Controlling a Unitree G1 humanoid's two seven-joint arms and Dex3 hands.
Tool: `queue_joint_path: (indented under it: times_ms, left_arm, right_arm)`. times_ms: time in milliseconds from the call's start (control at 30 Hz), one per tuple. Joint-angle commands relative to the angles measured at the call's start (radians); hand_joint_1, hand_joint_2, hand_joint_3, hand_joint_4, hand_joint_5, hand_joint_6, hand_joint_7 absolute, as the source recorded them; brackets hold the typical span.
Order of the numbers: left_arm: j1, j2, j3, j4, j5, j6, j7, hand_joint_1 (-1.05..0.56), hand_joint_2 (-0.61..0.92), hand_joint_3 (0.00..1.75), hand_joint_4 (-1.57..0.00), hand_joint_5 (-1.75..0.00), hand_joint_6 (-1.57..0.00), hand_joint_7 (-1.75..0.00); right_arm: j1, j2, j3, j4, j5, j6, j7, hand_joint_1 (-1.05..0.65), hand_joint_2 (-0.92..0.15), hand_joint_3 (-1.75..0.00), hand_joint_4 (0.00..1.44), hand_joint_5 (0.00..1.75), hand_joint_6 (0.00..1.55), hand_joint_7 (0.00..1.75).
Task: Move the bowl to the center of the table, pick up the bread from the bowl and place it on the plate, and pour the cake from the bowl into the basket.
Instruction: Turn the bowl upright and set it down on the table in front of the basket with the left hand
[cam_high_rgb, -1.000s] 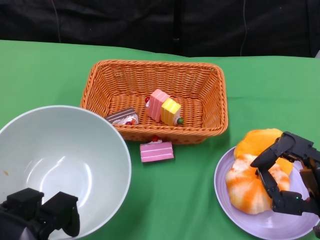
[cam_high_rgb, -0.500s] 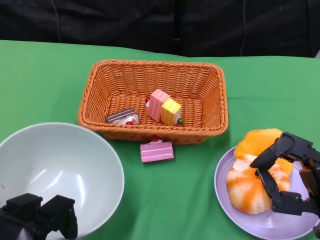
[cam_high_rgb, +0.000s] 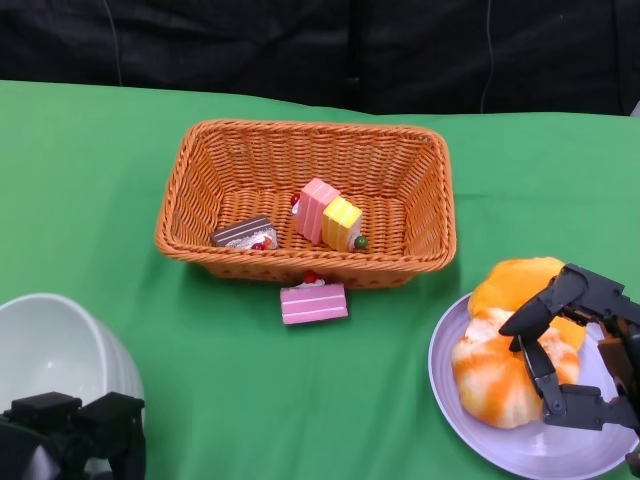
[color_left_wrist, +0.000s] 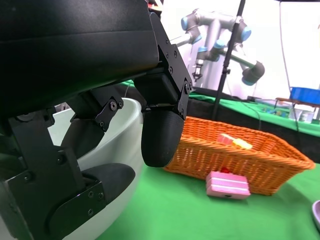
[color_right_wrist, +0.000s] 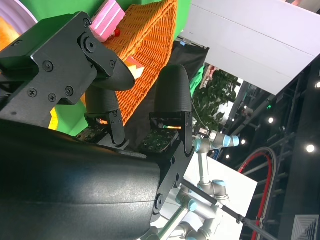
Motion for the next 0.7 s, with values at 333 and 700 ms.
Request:
queue_joint_path:
  times_ms: [333, 700]
  left_arm:
    - [-0.036, 0.054, -0.033, 0.066, 0.003, 0.002, 0.013, -0.03, 0.11, 1.55, -1.02, -1.75, -0.85, -1.75]
    - [-0.032, 0.056, -0.041, 0.039, 0.025, 0.028, 0.014, -0.07, 0.13, 1.53, -1.01, -1.75, -0.84, -1.75]
  right_arm:
    - [0.004, -0.009, -0.001, -0.012, -0.008, -0.001, -0.007, 0.12, -0.34, -1.36, 0.69, 1.46, 0.69, 1.20]
    - [0.006, -0.012, 0.000, -0.021, -0.001, 0.008, -0.001, 0.11, -0.34, -1.34, 0.68, 1.47, 0.69, 1.19]
